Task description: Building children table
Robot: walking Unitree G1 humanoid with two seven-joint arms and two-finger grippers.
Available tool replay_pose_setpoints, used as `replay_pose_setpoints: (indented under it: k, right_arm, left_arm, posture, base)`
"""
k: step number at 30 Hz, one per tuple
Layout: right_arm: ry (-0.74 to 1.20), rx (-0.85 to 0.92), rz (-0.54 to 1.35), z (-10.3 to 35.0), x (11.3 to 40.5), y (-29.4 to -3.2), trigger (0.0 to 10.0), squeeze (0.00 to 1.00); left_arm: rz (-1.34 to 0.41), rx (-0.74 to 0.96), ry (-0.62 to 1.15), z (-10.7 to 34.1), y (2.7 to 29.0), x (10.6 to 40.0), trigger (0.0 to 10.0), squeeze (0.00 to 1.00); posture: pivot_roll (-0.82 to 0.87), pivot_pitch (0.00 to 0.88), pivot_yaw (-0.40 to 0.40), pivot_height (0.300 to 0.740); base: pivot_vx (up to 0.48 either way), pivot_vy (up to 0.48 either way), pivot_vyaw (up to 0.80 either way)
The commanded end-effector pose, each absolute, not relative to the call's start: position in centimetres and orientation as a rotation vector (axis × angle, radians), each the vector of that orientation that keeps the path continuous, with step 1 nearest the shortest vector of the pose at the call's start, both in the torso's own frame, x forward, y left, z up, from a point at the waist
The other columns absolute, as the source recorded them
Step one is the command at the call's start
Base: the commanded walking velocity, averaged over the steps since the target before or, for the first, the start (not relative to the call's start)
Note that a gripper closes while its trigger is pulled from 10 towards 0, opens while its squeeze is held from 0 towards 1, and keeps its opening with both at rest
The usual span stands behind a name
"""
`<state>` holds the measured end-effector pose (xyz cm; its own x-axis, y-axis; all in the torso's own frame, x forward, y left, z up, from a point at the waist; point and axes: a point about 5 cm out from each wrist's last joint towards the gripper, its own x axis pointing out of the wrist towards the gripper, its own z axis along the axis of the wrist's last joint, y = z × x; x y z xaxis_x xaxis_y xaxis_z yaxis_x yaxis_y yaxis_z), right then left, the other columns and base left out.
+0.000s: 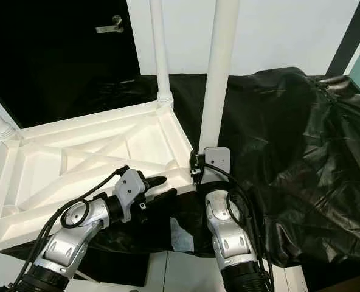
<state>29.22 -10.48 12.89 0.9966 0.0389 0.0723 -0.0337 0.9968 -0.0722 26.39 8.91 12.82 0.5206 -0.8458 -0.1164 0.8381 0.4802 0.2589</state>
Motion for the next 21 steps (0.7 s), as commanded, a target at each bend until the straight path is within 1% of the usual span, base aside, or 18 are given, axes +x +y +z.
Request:
replay_pose_setpoints:
  k: [1, 2, 3, 4, 8, 11, 13, 14, 16, 17, 18, 19, 20, 21]
  right_arm:
    - [0.013, -0.061, 0.014, 11.1, 28.7, -10.6, 10.0, 0.00]
    - [0.007, -0.061, 0.023, 11.3, 28.7, -10.6, 10.0, 0.07]
    - [0.007, -0.061, 0.023, 11.3, 28.7, -10.6, 10.0, 0.07]
    - [0.002, -0.065, 0.026, 11.4, 28.8, -10.6, 10.0, 1.00]
    - [-0.031, -0.063, 0.089, 11.9, 28.8, -10.8, 10.0, 1.00]
    - [-0.080, -0.084, 0.248, 12.5, 29.0, -12.1, 10.0, 1.00]
    - [-0.080, -0.084, 0.248, 12.5, 29.0, -12.1, 10.0, 1.00]
    - [-0.093, -0.099, 0.315, 12.9, 29.2, -12.8, 10.0, 1.00]
    - [-0.093, -0.099, 0.315, 12.9, 29.2, -12.8, 10.0, 1.00]
    - [-0.095, -0.134, 0.476, 13.4, 29.3, -13.5, 10.0, 0.00]
    - [-0.092, -0.142, 0.522, 13.6, 29.3, -13.6, 10.0, 0.00]
    - [-0.092, -0.142, 0.522, 13.6, 29.3, -13.6, 10.0, 0.00]
    - [-0.075, -0.152, 0.590, 13.7, 29.6, -13.6, 10.0, 0.00]
    - [-0.075, -0.152, 0.590, 13.7, 29.6, -13.6, 10.0, 0.00]
  left_arm:
    - [-1.010, 0.311, -0.028, 12.9, 9.1, 26.6, 10.0, 0.00]
    - [-1.009, 0.310, -0.029, 12.9, 9.1, 26.6, 10.0, 0.00]
    - [-1.009, 0.310, -0.029, 12.9, 9.1, 26.6, 10.0, 0.00]
    - [-1.008, 0.309, -0.029, 13.0, 9.0, 26.6, 10.0, 0.00]
    - [-1.007, 0.307, -0.032, 13.0, 8.9, 26.7, 10.0, 0.00]
    - [-1.008, 0.305, -0.035, 13.1, 8.8, 26.8, 10.0, 0.00]
    - [-1.008, 0.305, -0.035, 13.1, 8.8, 26.8, 10.0, 0.00]
    - [-1.007, 0.307, -0.038, 13.1, 8.9, 26.8, 10.0, 0.00]
    - [-1.007, 0.307, -0.038, 13.1, 8.9, 26.8, 10.0, 0.00]
    - [-1.003, 0.310, -0.040, 13.2, 9.0, 27.0, 10.0, 0.00]
    - [-1.002, 0.311, -0.041, 13.2, 9.0, 27.1, 10.0, 0.00]
    - [-1.002, 0.311, -0.041, 13.2, 9.0, 27.1, 10.0, 0.00]
    - [-1.001, 0.311, -0.043, 13.2, 9.0, 27.0, 10.0, 0.00]
    - [-1.001, 0.311, -0.043, 13.2, 9.0, 27.0, 10.0, 0.00]
  posture:
    - [-0.04, 0.000, 0.039, 0.740]
    - [-0.04, 0.000, 0.040, 0.740]
    - [-0.04, 0.000, 0.040, 0.740]
    - [-0.04, 0.000, 0.040, 0.740]
    - [-0.04, 0.000, 0.042, 0.740]
    - [-0.04, 0.000, 0.041, 0.740]
    - [-0.04, 0.000, 0.041, 0.740]
    - [-0.04, 0.000, 0.039, 0.740]
    - [-0.04, 0.000, 0.039, 0.740]
    - [-0.04, 0.000, 0.038, 0.740]
    - [-0.04, 0.000, 0.038, 0.740]
    - [-0.04, 0.000, 0.038, 0.740]
    - [-0.04, 0.000, 0.031, 0.740]
    - [-0.04, 0.000, 0.031, 0.740]
  base:
    - [0.000, 0.000, 0.00]
    - [0.000, 0.000, 0.00]
    - [0.000, 0.000, 0.00]
    - [0.000, 0.000, 0.00]
    - [0.000, 0.000, 0.00]
    - [0.000, 0.000, 0.00]
    - [0.000, 0.000, 0.00]
    - [0.000, 0.000, 0.00]
    - [0.000, 0.000, 0.00]
    - [0.000, 0.000, 0.00]
    - [0.000, 0.000, 0.00]
    - [0.000, 0.000, 0.00]
    - [0.000, 0.000, 0.00]
    - [0.000, 0.000, 0.00]
